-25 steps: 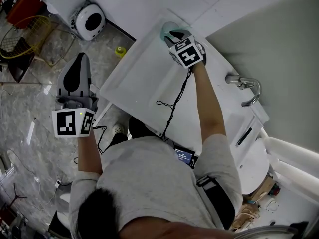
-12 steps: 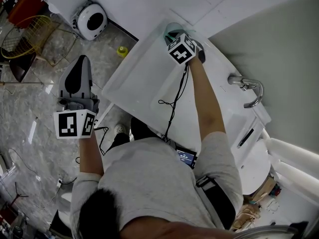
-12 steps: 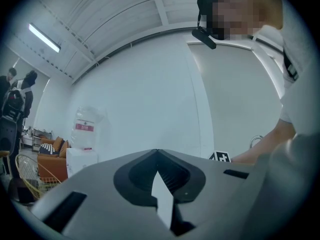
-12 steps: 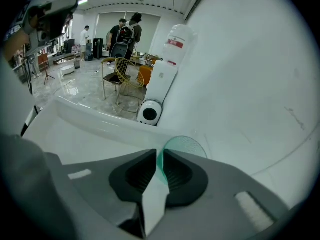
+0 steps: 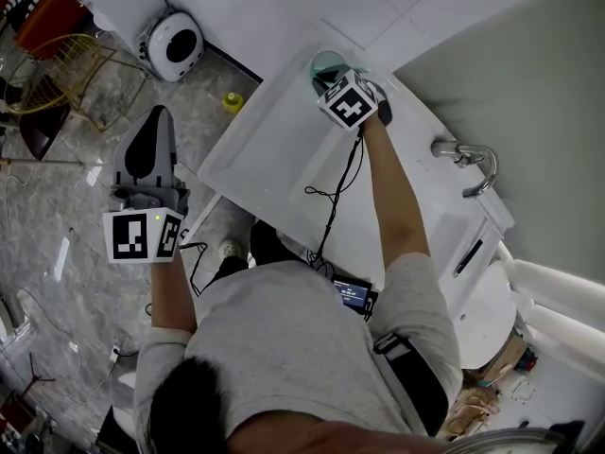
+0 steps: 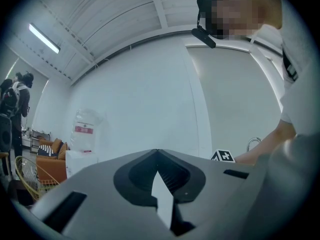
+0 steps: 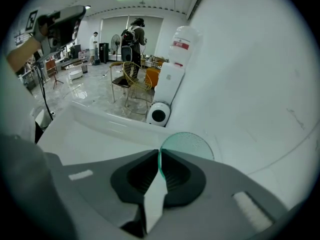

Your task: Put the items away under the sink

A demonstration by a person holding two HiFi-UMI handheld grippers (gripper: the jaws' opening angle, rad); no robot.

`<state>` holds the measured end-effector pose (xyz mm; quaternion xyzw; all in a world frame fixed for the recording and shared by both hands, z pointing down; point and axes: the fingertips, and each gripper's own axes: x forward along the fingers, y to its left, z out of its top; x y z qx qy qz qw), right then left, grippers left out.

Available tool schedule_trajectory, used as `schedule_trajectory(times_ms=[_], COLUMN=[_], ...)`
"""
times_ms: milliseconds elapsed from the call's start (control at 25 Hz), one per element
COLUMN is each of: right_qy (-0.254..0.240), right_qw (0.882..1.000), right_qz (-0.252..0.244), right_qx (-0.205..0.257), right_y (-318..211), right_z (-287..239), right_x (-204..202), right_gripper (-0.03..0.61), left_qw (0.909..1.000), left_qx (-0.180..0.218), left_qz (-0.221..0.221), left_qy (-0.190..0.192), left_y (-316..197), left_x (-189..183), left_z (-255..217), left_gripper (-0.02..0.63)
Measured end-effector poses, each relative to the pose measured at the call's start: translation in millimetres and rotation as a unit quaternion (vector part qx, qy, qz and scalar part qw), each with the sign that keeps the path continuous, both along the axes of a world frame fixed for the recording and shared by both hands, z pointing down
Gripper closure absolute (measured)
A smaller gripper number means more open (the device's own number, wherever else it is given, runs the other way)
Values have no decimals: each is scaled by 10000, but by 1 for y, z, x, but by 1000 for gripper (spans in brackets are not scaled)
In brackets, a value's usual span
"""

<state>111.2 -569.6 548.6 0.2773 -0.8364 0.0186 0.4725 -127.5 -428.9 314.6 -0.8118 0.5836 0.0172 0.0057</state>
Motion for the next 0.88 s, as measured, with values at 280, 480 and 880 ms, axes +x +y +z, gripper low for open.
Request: schedule_trajectory(times_ms=[280,480,880], right_qy=[-224,-273,-392], right_qw=[9997,9995,9986], right_qz=[20,108,258], right_qx=[67,82,258], right_y=[34,65,136], right_z=[-32,-54,-89], right_x=[-13,-23,-45], right_gripper=[551,551,551], left_qw=[9998,9993,9968], left_qx=[86,208,354], left_qz=[151,294,685], left_qy=[24,91,217], left_y=[14,28,64], left_x=[-7,-14,-29], left_z=[-6,-17,-25], left_gripper=[607,607,606])
